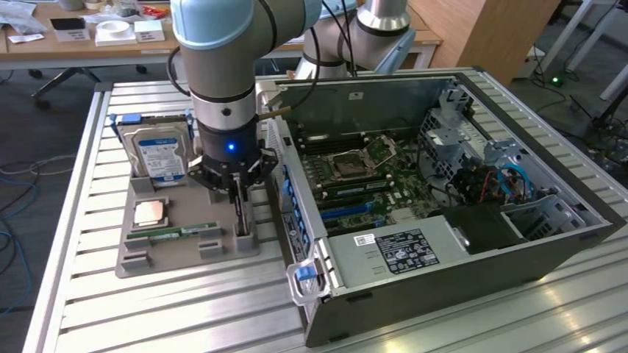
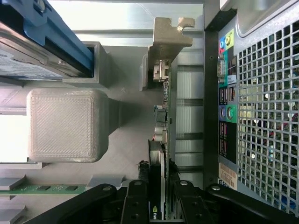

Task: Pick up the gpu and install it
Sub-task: 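Pick up the gpu and move the gpu toward the slot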

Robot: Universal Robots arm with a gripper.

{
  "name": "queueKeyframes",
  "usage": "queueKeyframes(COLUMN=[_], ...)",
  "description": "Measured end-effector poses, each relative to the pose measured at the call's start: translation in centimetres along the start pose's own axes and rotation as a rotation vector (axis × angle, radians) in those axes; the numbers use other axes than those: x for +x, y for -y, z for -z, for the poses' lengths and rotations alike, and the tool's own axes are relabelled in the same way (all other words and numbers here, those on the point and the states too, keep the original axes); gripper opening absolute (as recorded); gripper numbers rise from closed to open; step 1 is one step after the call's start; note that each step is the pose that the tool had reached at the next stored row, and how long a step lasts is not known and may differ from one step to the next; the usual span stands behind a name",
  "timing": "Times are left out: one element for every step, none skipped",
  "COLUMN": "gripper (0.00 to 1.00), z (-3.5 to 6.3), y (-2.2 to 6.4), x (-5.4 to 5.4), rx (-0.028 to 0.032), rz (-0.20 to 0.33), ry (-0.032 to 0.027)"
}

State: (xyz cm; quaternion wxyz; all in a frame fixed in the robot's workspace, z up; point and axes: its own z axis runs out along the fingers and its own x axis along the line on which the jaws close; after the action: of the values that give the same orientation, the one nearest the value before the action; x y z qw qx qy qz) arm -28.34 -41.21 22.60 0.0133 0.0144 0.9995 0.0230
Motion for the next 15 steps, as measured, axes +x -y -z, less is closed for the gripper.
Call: queueKeyframes(gripper=[0.26, 0.26, 0.26, 0.26, 0.26, 0.26, 0.26, 0.26, 0.26, 0.26, 0.26, 0.26, 0.26, 0.26, 0.26], z=[0.0, 0.0, 0.0, 0.01, 0.05, 0.14, 0.3, 0.46, 0.61, 0.77, 0.93, 1.08, 1.25, 1.41, 1.53], y=[0.0, 0.0, 0.0, 0.0, -0.01, -0.01, -0.02, -0.02, -0.03, -0.04, -0.04, -0.05, -0.06, -0.07, -0.07], x=[0.0, 0.0, 0.0, 0.0, 0.0, 0.0, 0.0, 0.0, 0.0, 0.0, 0.0, 0.0, 0.0, 0.0, 0.0], rx=[0.0, 0.0, 0.0, -0.0002, -0.0005, -0.0006, -0.0003, -0.0001, -0.0001, -0.0001, 0.0, -0.0001, -0.0001, -0.0001, -0.0001], rz=[0.0, 0.0, 0.0, 0.0, 0.0, 0.0, 0.0, 0.0, 0.0, 0.0, 0.0, 0.0, 0.0, 0.0, 0.0], ry=[0.0, 0.0, 0.0, 0.0002, 0.0005, 0.0005, 0.0002, 0.0, 0.0001, 0.0001, 0.0, 0.0, 0.0, 0.0, 0.0])
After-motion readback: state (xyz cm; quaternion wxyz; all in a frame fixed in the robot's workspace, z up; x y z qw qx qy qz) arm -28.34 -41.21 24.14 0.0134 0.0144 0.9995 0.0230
